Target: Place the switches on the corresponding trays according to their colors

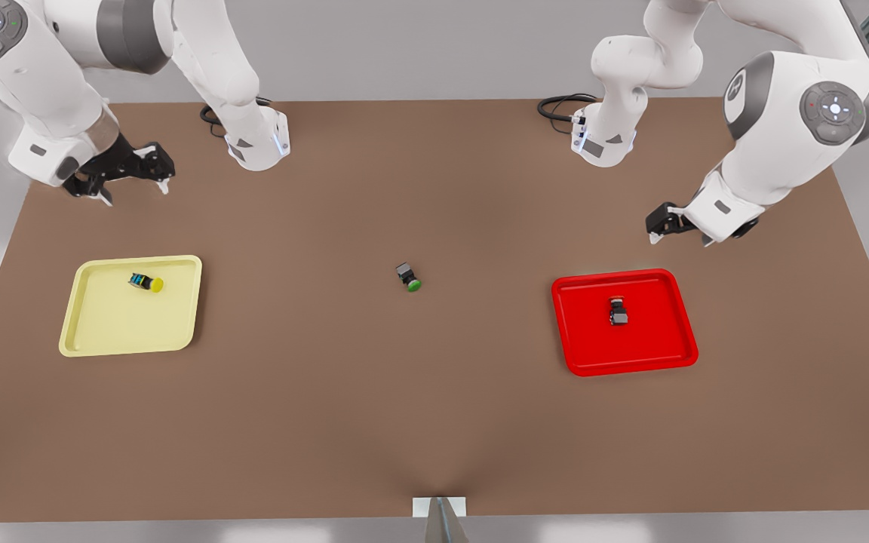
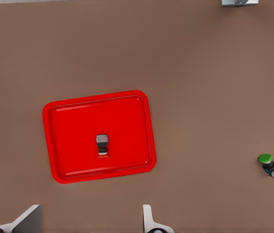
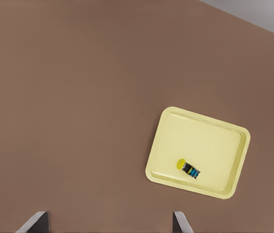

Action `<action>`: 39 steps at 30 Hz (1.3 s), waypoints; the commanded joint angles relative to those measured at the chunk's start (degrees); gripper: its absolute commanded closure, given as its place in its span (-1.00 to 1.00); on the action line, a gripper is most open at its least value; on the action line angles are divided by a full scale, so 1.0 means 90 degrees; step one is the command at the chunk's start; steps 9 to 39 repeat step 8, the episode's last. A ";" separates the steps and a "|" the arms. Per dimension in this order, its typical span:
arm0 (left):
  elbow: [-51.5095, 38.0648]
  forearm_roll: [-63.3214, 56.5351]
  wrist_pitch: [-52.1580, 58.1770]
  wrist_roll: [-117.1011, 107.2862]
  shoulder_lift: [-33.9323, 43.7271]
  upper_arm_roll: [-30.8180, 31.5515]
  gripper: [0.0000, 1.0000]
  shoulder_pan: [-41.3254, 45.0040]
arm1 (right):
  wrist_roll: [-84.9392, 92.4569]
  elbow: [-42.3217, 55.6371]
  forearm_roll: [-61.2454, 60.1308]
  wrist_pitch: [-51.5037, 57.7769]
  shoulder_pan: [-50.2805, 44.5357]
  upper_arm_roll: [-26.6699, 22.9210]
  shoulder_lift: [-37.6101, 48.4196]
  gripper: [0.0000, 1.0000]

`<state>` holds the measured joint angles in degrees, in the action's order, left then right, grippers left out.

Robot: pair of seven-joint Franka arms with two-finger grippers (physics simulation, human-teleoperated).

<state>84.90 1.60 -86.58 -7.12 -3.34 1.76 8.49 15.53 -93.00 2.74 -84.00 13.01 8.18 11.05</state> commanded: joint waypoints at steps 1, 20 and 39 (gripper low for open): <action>0.0000 0.0018 0.0001 0.0000 -0.0009 0.0000 -1.00 0.0004 | -0.0337 -0.0105 0.0213 -0.0031 -0.2068 -0.1073 0.0041 -1.00; 0.0010 0.0018 0.0030 0.0000 0.0000 0.0000 -1.00 0.0004 | -0.1159 -0.0906 0.0369 -0.0744 -0.2335 -0.1280 0.0618 -1.00; 0.0010 0.0018 0.0030 0.0000 0.0000 0.0000 -1.00 0.0004 | -0.1159 -0.0906 0.0369 -0.0744 -0.2335 -0.1280 0.0618 -1.00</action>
